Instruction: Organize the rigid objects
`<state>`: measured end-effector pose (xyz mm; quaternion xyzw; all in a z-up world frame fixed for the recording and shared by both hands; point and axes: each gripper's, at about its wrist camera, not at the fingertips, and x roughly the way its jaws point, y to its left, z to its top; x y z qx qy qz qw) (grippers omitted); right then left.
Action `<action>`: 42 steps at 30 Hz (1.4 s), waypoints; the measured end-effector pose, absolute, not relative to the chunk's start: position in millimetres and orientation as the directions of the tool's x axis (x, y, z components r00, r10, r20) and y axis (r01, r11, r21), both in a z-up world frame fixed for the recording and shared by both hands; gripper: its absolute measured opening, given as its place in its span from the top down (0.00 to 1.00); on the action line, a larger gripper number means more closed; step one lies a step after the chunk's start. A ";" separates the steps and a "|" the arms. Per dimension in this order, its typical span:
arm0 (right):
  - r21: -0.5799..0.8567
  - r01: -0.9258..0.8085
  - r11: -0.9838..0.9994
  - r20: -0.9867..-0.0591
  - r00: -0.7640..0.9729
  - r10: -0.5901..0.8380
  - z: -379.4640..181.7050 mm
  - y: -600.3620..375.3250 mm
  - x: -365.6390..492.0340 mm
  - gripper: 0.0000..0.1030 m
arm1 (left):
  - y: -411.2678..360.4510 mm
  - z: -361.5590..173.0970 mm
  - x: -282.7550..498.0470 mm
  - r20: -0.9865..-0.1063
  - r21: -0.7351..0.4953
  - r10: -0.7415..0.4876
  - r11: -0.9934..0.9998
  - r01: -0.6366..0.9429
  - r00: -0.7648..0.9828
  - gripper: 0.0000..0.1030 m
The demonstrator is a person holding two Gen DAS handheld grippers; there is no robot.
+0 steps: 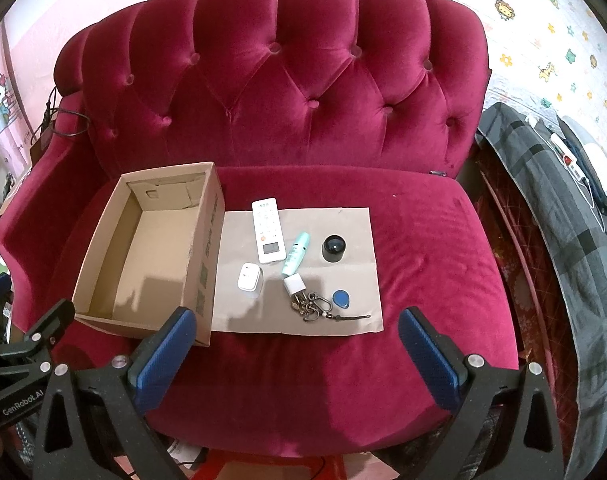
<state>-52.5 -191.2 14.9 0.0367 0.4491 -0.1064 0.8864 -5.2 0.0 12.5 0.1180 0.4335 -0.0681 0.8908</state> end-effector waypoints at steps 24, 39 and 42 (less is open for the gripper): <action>-0.036 0.221 0.975 -0.810 0.564 -0.158 9.5 -197.2 -40.6 0.00 | -2.2 12.6 10.1 -0.785 0.117 -0.053 0.966 0.231 0.617 0.00; -0.041 0.219 0.975 -0.806 0.570 -0.162 8.1 -199.1 -30.8 0.00 | -3.6 7.9 23.6 -0.791 0.099 -0.082 0.961 0.259 0.607 0.00; -0.049 0.218 0.975 -0.803 0.571 -0.168 7.6 -199.3 -28.5 0.00 | -3.8 7.0 25.5 -0.795 0.089 -0.090 0.961 0.262 0.600 0.00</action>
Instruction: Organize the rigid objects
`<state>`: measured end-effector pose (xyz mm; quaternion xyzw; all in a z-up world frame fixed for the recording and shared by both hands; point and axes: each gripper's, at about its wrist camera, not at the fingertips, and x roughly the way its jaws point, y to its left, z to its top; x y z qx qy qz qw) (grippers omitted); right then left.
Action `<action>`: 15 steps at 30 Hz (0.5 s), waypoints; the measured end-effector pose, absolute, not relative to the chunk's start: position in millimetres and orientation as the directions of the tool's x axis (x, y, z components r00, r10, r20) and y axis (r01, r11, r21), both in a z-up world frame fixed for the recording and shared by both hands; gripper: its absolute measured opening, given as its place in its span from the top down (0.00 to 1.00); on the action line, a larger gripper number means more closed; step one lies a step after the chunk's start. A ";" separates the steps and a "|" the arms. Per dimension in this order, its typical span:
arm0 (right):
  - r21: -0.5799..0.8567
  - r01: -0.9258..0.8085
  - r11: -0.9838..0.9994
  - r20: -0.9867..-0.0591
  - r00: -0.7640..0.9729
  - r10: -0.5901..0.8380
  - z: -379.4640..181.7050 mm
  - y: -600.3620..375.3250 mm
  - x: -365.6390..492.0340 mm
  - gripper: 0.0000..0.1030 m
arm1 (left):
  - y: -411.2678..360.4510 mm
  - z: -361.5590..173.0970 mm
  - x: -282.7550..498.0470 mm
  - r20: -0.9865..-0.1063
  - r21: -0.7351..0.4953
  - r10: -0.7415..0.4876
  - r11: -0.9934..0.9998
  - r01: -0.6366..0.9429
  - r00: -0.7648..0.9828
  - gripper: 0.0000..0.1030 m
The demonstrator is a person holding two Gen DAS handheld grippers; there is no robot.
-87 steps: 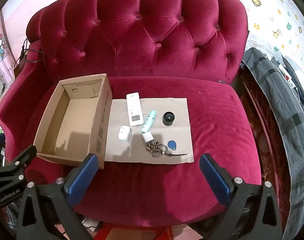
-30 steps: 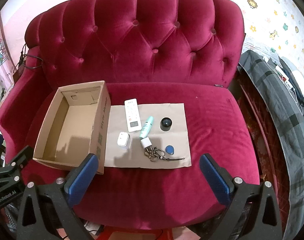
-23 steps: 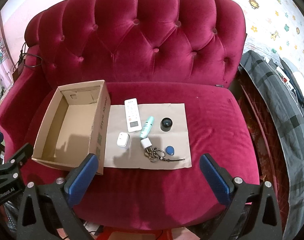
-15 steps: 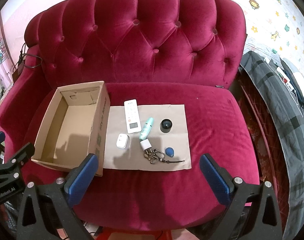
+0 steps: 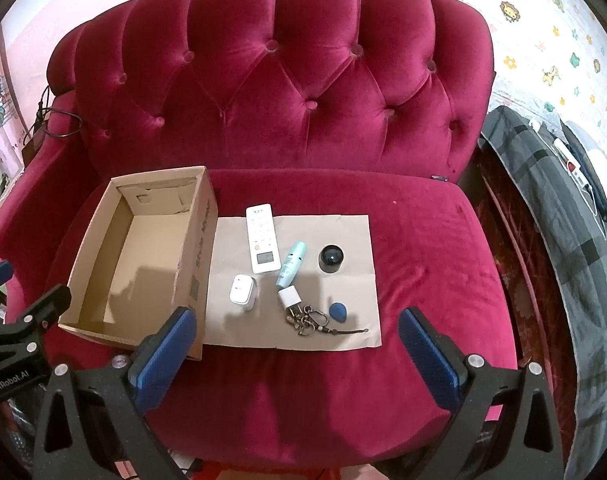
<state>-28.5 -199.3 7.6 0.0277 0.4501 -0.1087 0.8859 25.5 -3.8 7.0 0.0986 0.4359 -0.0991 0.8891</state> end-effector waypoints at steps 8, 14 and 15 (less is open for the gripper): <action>-0.055 0.204 0.977 -0.794 0.585 -0.166 6.6 -199.1 -21.5 0.00 | -4.3 0.0 37.9 -0.813 0.069 -0.112 0.956 0.285 0.571 0.00; -0.013 0.196 0.981 -0.794 0.594 -0.129 3.2 -203.2 -18.9 0.00 | 0.3 -2.9 46.6 -0.813 0.058 -0.126 0.954 0.293 0.569 0.00; 0.009 0.191 0.982 -0.791 0.602 -0.110 3.6 -204.5 -18.8 0.00 | 0.8 -3.5 47.8 -0.812 0.055 -0.129 0.954 0.294 0.569 0.00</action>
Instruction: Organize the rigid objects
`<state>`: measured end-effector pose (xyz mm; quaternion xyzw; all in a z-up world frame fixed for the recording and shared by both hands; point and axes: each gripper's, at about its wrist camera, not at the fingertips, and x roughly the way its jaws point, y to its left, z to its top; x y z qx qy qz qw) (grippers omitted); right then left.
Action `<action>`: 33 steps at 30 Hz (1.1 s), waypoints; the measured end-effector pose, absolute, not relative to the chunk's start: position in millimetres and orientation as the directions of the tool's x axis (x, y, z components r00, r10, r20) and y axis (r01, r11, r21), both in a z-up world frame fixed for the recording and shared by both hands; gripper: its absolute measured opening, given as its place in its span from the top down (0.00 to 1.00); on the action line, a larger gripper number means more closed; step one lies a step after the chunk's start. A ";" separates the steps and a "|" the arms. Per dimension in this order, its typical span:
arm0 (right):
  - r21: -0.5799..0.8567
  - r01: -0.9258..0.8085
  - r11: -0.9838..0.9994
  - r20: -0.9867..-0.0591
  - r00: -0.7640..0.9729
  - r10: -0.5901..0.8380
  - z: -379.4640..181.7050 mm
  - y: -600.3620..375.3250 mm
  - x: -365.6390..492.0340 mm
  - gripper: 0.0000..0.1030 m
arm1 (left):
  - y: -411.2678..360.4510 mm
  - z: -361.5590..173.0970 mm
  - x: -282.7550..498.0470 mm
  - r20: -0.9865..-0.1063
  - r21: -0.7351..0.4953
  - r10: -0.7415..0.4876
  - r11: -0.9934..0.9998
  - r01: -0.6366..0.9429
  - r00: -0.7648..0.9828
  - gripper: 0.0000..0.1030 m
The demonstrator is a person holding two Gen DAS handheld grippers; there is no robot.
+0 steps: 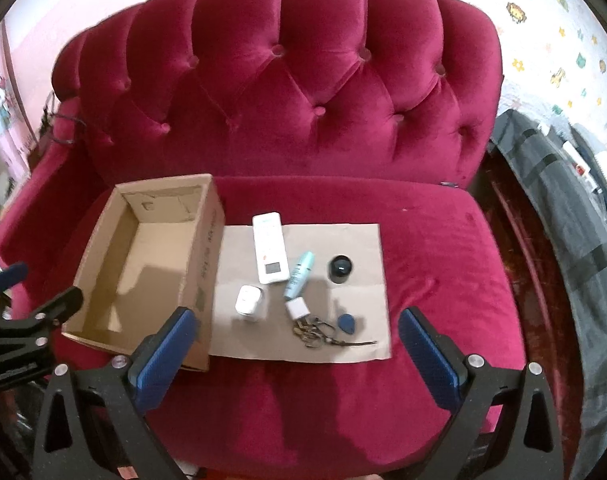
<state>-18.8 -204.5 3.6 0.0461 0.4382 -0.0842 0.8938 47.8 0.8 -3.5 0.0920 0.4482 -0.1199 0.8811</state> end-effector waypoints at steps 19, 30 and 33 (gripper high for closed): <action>0.013 0.161 0.987 -0.807 0.585 -0.085 -27.3 -219.0 16.6 0.00 | 30.2 -38.4 124.4 -0.809 0.091 -0.079 0.962 0.256 0.583 0.00; -0.032 0.170 0.985 -0.841 0.527 -0.119 -58.5 -223.4 39.6 0.00 | 58.7 -91.8 184.7 -0.853 0.077 -0.051 0.972 0.221 0.520 0.00; -0.039 0.173 0.984 -0.851 0.510 -0.123 -67.4 -224.4 45.6 0.00 | 61.6 -104.6 194.7 -0.863 0.075 -0.053 0.970 0.231 0.503 0.00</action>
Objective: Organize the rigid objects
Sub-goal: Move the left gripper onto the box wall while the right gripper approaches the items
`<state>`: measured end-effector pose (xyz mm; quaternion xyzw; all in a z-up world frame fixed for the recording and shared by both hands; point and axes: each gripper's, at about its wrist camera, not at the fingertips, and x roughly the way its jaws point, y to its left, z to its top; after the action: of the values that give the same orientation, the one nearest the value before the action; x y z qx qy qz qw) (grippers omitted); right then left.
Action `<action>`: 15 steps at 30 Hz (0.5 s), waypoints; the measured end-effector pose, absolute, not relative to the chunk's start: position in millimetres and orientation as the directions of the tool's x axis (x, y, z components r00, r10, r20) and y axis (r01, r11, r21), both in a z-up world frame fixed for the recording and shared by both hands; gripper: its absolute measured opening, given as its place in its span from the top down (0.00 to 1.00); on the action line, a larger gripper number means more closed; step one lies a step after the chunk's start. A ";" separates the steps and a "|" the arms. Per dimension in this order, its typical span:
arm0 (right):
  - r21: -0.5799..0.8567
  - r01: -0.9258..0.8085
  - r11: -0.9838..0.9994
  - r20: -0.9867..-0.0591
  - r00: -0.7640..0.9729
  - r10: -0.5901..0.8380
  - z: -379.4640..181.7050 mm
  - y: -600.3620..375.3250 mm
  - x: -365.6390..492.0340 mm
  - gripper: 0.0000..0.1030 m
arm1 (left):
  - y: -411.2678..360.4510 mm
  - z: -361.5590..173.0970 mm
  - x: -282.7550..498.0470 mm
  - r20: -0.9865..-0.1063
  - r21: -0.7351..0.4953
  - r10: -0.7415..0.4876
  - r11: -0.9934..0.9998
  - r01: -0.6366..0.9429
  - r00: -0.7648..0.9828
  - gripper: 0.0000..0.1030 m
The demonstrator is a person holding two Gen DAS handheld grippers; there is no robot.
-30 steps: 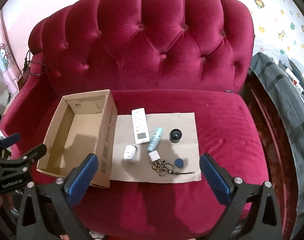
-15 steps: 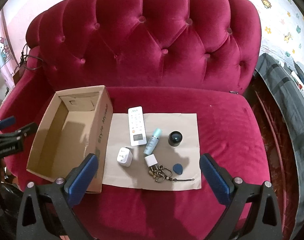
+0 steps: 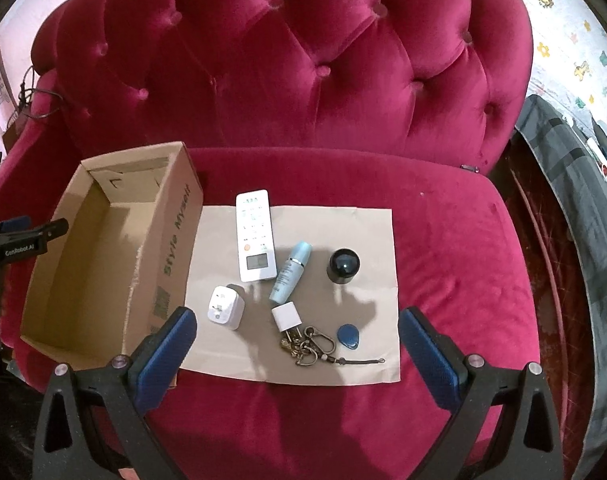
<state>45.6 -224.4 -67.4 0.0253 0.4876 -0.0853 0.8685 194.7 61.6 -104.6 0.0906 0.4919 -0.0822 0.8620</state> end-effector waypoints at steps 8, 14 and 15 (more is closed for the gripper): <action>-0.045 0.182 0.982 -0.870 0.476 -0.129 -84.3 -228.2 57.1 0.00 | 72.7 -140.5 212.9 -0.899 0.055 -0.053 0.971 0.232 0.435 0.00; -0.052 0.183 0.982 -0.879 0.458 -0.132 -93.2 -229.0 63.8 0.00 | 77.4 -159.4 218.5 -0.925 0.054 -0.038 0.971 0.232 0.378 0.31; -0.052 0.183 0.982 -0.880 0.456 -0.132 -94.2 -229.1 64.5 0.00 | 77.0 -161.3 218.1 -0.929 0.053 -0.040 0.970 0.237 0.368 0.34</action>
<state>64.5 -229.1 -94.2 0.0252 0.5133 -0.0923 0.8528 218.1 77.0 -161.3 0.0888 0.5556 -0.0841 0.8224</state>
